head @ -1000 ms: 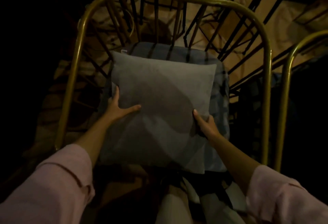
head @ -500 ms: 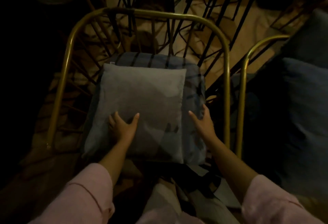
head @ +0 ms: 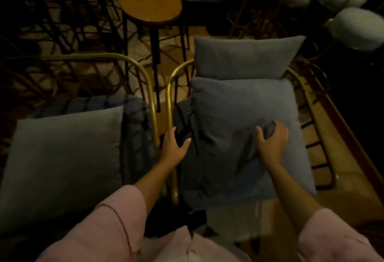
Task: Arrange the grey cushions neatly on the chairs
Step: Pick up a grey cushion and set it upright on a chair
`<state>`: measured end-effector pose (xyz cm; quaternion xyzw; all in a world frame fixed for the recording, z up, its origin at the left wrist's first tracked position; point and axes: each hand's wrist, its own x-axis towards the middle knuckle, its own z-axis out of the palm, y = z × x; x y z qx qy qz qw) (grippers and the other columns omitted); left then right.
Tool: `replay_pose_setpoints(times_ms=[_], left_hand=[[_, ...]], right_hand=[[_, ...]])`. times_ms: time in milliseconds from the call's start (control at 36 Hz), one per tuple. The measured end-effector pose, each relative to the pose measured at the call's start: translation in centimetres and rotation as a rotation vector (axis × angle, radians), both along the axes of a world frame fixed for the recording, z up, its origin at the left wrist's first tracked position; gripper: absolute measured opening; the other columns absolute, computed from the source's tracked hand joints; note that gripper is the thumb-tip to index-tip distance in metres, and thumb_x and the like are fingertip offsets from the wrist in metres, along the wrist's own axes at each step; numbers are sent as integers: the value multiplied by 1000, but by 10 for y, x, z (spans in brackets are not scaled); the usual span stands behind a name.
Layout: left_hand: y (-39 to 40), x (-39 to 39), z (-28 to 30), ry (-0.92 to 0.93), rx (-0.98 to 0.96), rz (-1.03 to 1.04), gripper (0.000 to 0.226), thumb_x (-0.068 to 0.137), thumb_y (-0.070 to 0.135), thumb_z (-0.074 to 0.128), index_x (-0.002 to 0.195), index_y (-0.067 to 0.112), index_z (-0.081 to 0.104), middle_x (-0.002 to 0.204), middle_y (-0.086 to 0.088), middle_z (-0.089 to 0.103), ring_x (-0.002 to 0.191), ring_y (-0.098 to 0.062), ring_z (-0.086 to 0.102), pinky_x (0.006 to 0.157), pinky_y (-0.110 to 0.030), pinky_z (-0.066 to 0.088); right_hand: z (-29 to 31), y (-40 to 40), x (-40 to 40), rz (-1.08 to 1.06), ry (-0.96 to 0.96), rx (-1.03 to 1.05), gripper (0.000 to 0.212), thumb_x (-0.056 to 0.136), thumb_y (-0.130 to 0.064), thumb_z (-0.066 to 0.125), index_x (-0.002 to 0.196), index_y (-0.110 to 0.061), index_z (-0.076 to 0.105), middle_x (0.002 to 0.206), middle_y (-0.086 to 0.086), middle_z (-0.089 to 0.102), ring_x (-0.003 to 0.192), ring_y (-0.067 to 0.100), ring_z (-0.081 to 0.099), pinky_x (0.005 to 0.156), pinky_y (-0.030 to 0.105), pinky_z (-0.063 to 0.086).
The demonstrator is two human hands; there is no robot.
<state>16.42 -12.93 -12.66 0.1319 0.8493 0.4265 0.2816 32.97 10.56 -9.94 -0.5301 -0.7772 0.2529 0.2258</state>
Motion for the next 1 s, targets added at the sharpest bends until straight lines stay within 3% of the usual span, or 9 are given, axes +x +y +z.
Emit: replay_pose_setpoints(times_ms=[111, 222, 306, 361, 556, 694, 833, 889, 1000], left_hand=[[59, 22, 8, -132, 105, 31, 79, 88, 45, 66, 151, 12, 29, 154, -7, 38, 142, -25, 38, 114, -33, 33], [95, 33, -2, -348, 189, 190, 111, 70, 63, 73, 155, 22, 15, 157, -7, 34, 142, -27, 38, 116, -44, 35], [108, 37, -9, -397, 259, 253, 109, 74, 52, 77, 155, 27, 8, 158, -4, 33, 142, -26, 39, 116, -42, 35], [112, 37, -14, -410, 253, 288, 108, 75, 48, 78, 155, 26, 9, 157, -4, 33, 140, -27, 40, 114, -40, 36], [107, 19, -13, -520, 320, 494, 84, 70, 56, 78, 137, 14, 50, 130, -3, 60, 115, -26, 60, 99, -38, 50], [90, -6, 7, -367, 343, 627, 85, 72, 66, 71, 135, 12, 54, 127, -5, 63, 112, -26, 62, 99, -38, 51], [47, -51, 38, -228, 346, 661, 76, 77, 58, 72, 133, 9, 56, 130, -8, 63, 110, -23, 62, 88, -31, 50], [24, -71, 52, -176, 336, 677, 71, 79, 56, 71, 130, 8, 59, 129, -9, 65, 112, -25, 64, 87, -32, 51], [-37, -114, 85, -77, 307, 732, 63, 79, 62, 67, 115, 11, 61, 123, -10, 66, 110, -29, 64, 95, -40, 53]], right_hand=[[-3, 65, 39, -144, -6, -151, 94, 75, -65, 63, 137, 4, 47, 140, 28, 51, 134, 43, 43, 114, 51, 31], [-11, 112, 68, -259, 53, -427, 123, 55, -85, 62, 148, -9, 36, 153, 18, 39, 140, 40, 39, 112, 56, 36], [-20, 130, 81, -288, 110, -647, 131, 55, -84, 67, 157, -18, 17, 162, 14, 25, 143, 41, 33, 113, 57, 35], [-25, 131, 86, -293, 122, -741, 131, 52, -87, 65, 156, -23, 18, 161, 14, 26, 141, 42, 35, 112, 57, 37], [-7, 142, 85, -76, 121, -749, 109, 64, -94, 46, 148, -25, 44, 154, 7, 43, 140, 33, 41, 114, 46, 33], [-12, 132, 74, 42, 241, -866, 83, 73, -88, 45, 143, -43, 46, 146, -5, 52, 132, 22, 49, 111, 48, 39], [-12, 96, 27, 67, 289, -956, 48, 76, -85, 49, 98, -51, 74, 115, -2, 74, 106, 22, 68, 91, 44, 55], [6, 67, -8, 109, 337, -1010, 48, 71, -86, 53, 92, -49, 76, 113, -1, 73, 109, 26, 67, 96, 49, 52], [29, 28, -75, 290, 396, -1081, 77, 62, -87, 61, 118, -36, 70, 128, 7, 68, 118, 33, 64, 103, 57, 47]])
